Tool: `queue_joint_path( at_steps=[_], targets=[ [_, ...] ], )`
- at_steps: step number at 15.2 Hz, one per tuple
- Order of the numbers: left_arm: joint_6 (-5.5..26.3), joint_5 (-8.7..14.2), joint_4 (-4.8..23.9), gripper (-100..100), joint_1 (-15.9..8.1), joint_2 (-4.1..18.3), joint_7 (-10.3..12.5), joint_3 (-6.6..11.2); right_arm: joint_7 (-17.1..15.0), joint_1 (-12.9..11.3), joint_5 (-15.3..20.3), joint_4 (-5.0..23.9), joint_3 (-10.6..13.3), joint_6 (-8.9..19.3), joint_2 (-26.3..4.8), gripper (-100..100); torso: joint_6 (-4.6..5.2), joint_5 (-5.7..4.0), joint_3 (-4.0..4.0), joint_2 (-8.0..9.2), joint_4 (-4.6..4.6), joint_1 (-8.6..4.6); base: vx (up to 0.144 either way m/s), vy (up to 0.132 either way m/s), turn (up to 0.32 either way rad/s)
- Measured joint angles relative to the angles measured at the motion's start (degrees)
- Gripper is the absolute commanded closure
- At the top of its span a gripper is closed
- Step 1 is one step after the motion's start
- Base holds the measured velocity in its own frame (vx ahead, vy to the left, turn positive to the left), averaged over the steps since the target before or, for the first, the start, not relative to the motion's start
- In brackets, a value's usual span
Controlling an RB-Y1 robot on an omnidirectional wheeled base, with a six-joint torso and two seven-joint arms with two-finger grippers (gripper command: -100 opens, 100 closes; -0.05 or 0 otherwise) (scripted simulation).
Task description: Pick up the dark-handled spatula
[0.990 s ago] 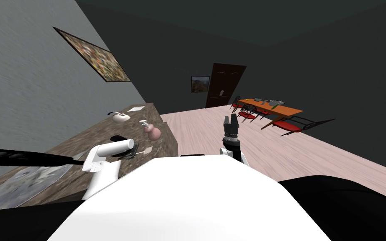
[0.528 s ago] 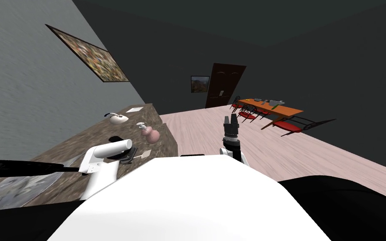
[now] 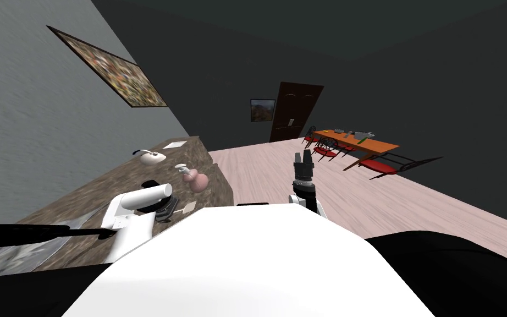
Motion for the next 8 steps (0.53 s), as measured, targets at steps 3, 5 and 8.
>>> queue_joint_path(
  at_steps=[3, 5, 8],
  targets=[
    [-1.85, -0.34, 1.82, -100, -0.11, -0.23, 0.13, -0.59, 0.0, -0.01, 0.0, 0.0, 0.0, 0.0, 0.0, 0, 0.0, 0.01, 0.09, 0.17, 0.04, 0.04, -0.018, 0.014, -0.001],
    [-3.17, -0.56, 2.92, -100, -0.04, -0.45, 0.2, -0.95, 0.0, -0.01, 0.0, 0.0, 0.0, 0.0, 0.0, 0, -0.01, 0.01, 0.12, 0.2, 0.04, 0.04, -0.02, 0.015, 0.0],
    [-4.12, -0.77, 3.7, 100, -0.18, -0.56, 0.31, -1.28, 0.0, -0.01, 0.0, 0.0, 0.0, 0.0, 0.0, 0, 0.0, 0.0, 0.1, 0.17, 0.04, 0.01, -0.004, 0.003, 0.0]
  ],
)
